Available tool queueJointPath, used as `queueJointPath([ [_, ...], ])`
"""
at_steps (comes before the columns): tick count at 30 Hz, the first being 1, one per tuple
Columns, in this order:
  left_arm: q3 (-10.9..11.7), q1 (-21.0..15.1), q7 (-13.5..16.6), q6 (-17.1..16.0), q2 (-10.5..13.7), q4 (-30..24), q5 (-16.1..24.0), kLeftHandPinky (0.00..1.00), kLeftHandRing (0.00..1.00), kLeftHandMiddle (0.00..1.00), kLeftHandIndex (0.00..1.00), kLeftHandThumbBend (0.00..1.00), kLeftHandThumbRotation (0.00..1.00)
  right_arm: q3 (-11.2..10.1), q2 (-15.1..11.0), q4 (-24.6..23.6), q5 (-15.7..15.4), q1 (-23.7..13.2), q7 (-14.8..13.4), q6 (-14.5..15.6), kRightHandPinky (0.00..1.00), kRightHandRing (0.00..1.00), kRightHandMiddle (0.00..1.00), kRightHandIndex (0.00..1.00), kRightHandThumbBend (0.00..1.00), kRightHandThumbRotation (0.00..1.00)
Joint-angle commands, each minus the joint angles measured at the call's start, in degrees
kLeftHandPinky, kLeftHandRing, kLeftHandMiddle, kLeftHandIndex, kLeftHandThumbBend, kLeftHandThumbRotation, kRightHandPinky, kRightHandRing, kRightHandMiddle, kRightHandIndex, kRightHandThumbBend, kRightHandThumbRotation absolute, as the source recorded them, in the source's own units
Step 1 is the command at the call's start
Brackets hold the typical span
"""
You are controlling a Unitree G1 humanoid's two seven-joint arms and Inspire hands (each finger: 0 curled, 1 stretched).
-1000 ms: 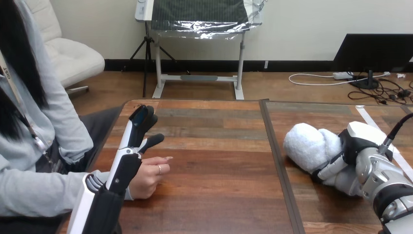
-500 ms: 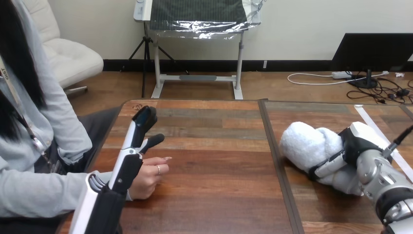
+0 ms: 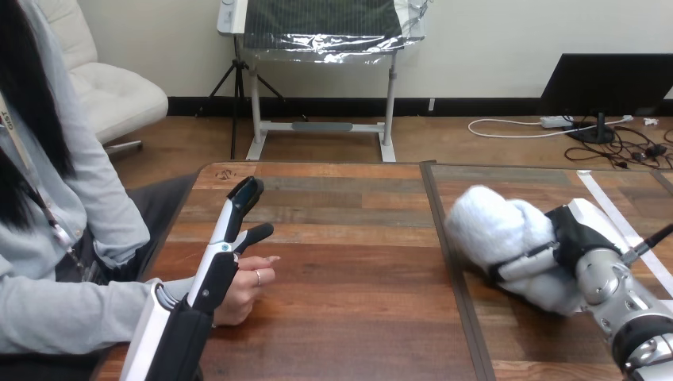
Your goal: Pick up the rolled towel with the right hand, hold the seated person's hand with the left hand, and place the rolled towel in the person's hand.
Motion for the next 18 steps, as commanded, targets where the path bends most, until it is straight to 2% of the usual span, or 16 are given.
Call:
queueJointPath([
  [1, 1.0, -0.9, -0.6, 2.3, 1.1, -4.3, 0.8, 0.88, 0.99, 1.0, 1.0, 1.0, 0.81, -2.2, 2.4, -1.6, 2.2, -2.0, -0.8, -3.6, 0.46, 0.52, 0.55, 0.5, 0.85, 0.0],
  [9, 2.3, -0.5, 0.1, 4.8, 0.8, -5.3, 3.1, 0.94, 0.97, 0.99, 0.99, 1.0, 0.77, -3.7, 3.4, -2.1, 4.2, -1.8, -0.9, -6.9, 0.47, 0.52, 0.54, 0.49, 0.84, 0.0],
  [15, 3.0, -0.4, 0.6, 5.9, 0.5, -5.4, 4.5, 0.94, 0.95, 0.97, 0.96, 1.0, 0.68, -4.8, 4.3, -2.3, 5.5, -1.9, -0.7, -8.7, 0.49, 0.53, 0.55, 0.5, 0.84, 0.0],
  [18, 3.8, -0.3, 1.2, 6.6, 0.2, -5.7, 6.3, 0.94, 0.94, 0.95, 0.95, 1.0, 0.65, -5.2, 4.7, -2.4, 6.1, -2.0, -0.6, -9.5, 0.44, 0.49, 0.53, 0.51, 0.84, 0.0],
])
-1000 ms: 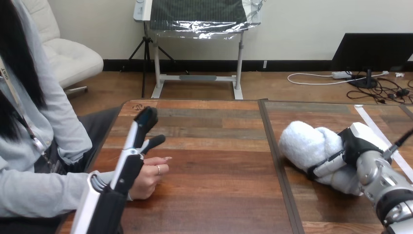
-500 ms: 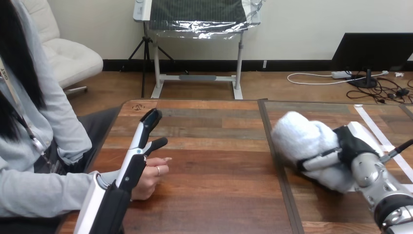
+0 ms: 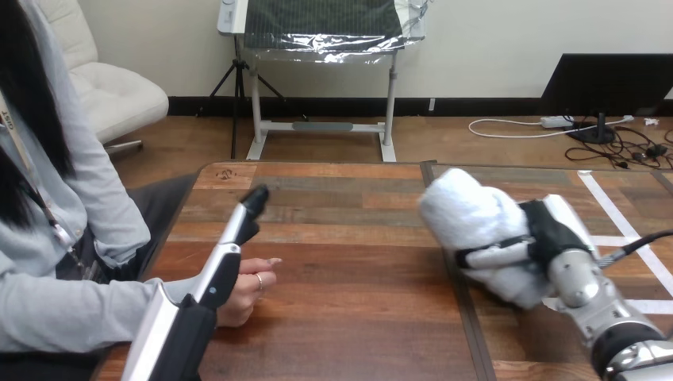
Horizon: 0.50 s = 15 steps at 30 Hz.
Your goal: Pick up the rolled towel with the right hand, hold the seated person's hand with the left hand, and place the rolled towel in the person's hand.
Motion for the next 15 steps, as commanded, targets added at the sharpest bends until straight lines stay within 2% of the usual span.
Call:
queueJointPath([
  [1, 1.7, -1.7, 1.3, 1.0, -0.4, -2.7, 2.4, 0.94, 0.93, 0.95, 0.95, 1.0, 0.63, -1.9, 1.2, -2.5, 1.9, -2.9, -0.5, -3.1, 0.43, 0.48, 0.52, 0.51, 0.84, 0.0],
  [11, 3.0, -1.7, 3.7, 3.4, -1.2, -3.4, 7.3, 0.92, 0.91, 0.92, 0.92, 1.0, 0.54, -2.3, 2.3, -2.9, 2.8, -3.1, -0.3, -6.1, 0.36, 0.42, 0.5, 0.51, 0.83, 0.0],
  [15, 4.0, -1.7, 5.2, 4.9, -1.2, -4.1, 10.8, 0.92, 0.92, 0.93, 0.93, 1.0, 0.53, -2.5, 2.8, -3.1, 3.1, -3.2, -0.1, -7.6, 0.35, 0.41, 0.51, 0.52, 0.83, 0.0],
])
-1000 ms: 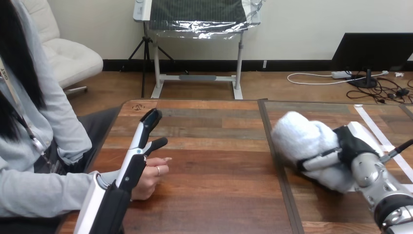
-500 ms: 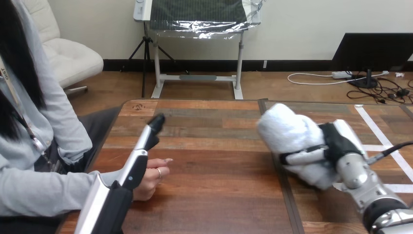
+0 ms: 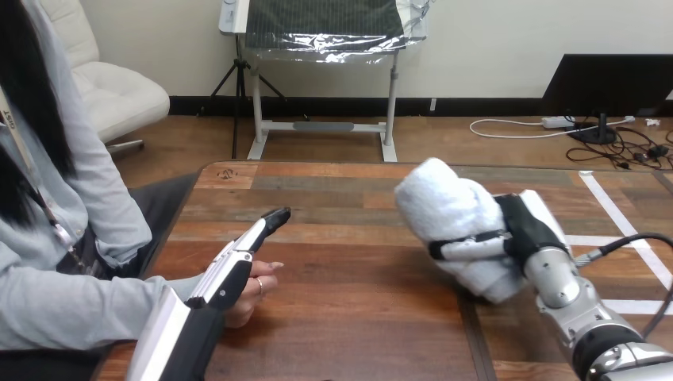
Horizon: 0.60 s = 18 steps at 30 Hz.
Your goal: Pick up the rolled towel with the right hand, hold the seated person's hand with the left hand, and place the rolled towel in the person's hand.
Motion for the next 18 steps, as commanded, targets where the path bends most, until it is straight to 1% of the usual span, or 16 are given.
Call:
queueJointPath([
  [1, 2.0, -1.9, 2.4, 1.5, -0.5, -3.7, 3.7, 0.92, 0.93, 0.94, 0.93, 1.0, 0.53, -1.2, -0.1, -3.2, 1.2, -3.3, -0.2, -3.6, 0.35, 0.41, 0.51, 0.52, 0.83, 0.0],
  [5, 2.1, -1.7, 3.1, 3.4, -0.1, -4.6, 5.5, 0.92, 0.94, 0.96, 0.94, 1.0, 0.52, -2.3, 0.4, -3.3, 2.5, -3.4, 0.9, -5.0, 0.35, 0.41, 0.51, 0.52, 0.82, 0.0],
  [9, 3.2, -1.6, 4.5, 5.3, 0.4, -6.4, 10.2, 0.92, 0.95, 0.97, 0.96, 1.0, 0.52, -2.9, 0.8, -3.5, 3.5, -3.5, 2.1, -6.3, 0.35, 0.41, 0.51, 0.51, 0.82, 0.0],
  [11, 3.4, -1.5, 4.8, 6.3, 0.7, -7.3, 11.5, 0.92, 0.95, 0.98, 0.96, 1.0, 0.51, -2.9, 1.0, -3.5, 3.7, -3.7, 2.3, -6.4, 0.35, 0.41, 0.51, 0.51, 0.82, 0.0],
  [14, 3.7, -1.5, 5.0, 7.4, 1.6, -8.5, 13.0, 0.92, 0.94, 0.98, 0.97, 1.0, 0.49, -3.0, 1.1, -3.5, 4.0, -3.8, 2.8, -6.9, 0.35, 0.41, 0.5, 0.51, 0.81, 0.0],
  [17, 4.3, -1.9, 4.8, 8.6, 2.9, -9.5, 14.1, 0.92, 0.94, 0.98, 0.97, 1.0, 0.46, -3.3, 1.4, -3.7, 4.2, -4.0, 3.1, -7.5, 0.34, 0.4, 0.49, 0.5, 0.82, 0.0],
  [18, 4.7, -2.0, 4.3, 9.5, 3.5, -10.3, 14.6, 0.92, 0.94, 0.98, 0.97, 1.0, 0.46, -3.3, 1.5, -3.8, 4.2, -4.0, 3.3, -7.8, 0.34, 0.4, 0.49, 0.5, 0.82, 0.0],
])
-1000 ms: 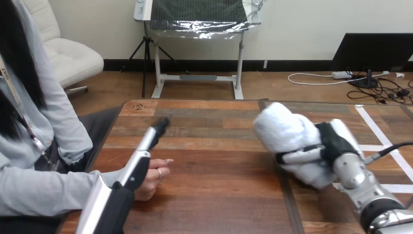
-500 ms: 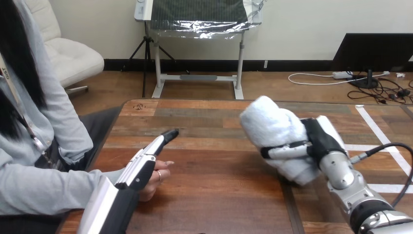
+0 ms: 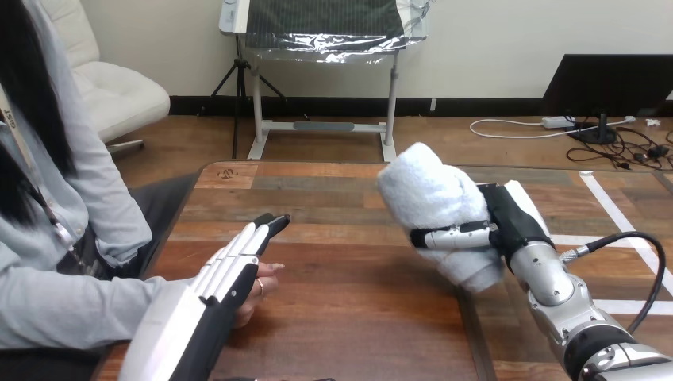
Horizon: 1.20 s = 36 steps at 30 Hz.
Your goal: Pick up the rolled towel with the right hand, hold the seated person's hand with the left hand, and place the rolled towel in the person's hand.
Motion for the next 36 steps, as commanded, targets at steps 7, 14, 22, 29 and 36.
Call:
queueJointPath([
  [7, 3.1, -3.6, -0.8, 5.1, 5.9, -7.3, 1.5, 0.91, 0.93, 0.97, 0.97, 1.0, 0.45, -2.1, 0.5, -3.7, 2.6, -4.1, 1.8, -4.2, 0.34, 0.4, 0.48, 0.5, 0.81, 0.0],
  [14, 4.5, -5.3, -2.7, 8.2, 9.7, -8.6, -0.2, 0.89, 0.93, 0.95, 0.97, 1.0, 0.44, -2.6, 1.0, -4.0, 3.4, -4.0, 2.1, -5.9, 0.34, 0.4, 0.48, 0.49, 0.82, 0.0],
  [22, 6.2, -7.6, -4.2, 11.2, 14.2, -8.4, -0.9, 0.87, 0.92, 0.94, 0.97, 1.0, 0.42, -3.7, 1.4, -4.1, 4.8, -4.2, 3.8, -6.7, 0.35, 0.41, 0.49, 0.49, 0.81, 0.0],
  [29, 7.1, -11.2, -4.8, 11.9, 18.5, -5.3, -2.2, 0.84, 0.91, 0.93, 0.95, 1.0, 0.33, -4.3, 1.6, -4.3, 5.6, -4.3, 4.8, -7.3, 0.35, 0.41, 0.5, 0.49, 0.8, 0.0],
  [36, 6.9, -14.5, -7.7, 14.5, 22.5, -3.5, -3.9, 0.82, 0.9, 0.92, 0.93, 1.0, 0.31, -5.3, 1.9, -4.6, 7.0, -4.4, 6.2, -8.1, 0.35, 0.42, 0.5, 0.49, 0.8, 0.0],
])
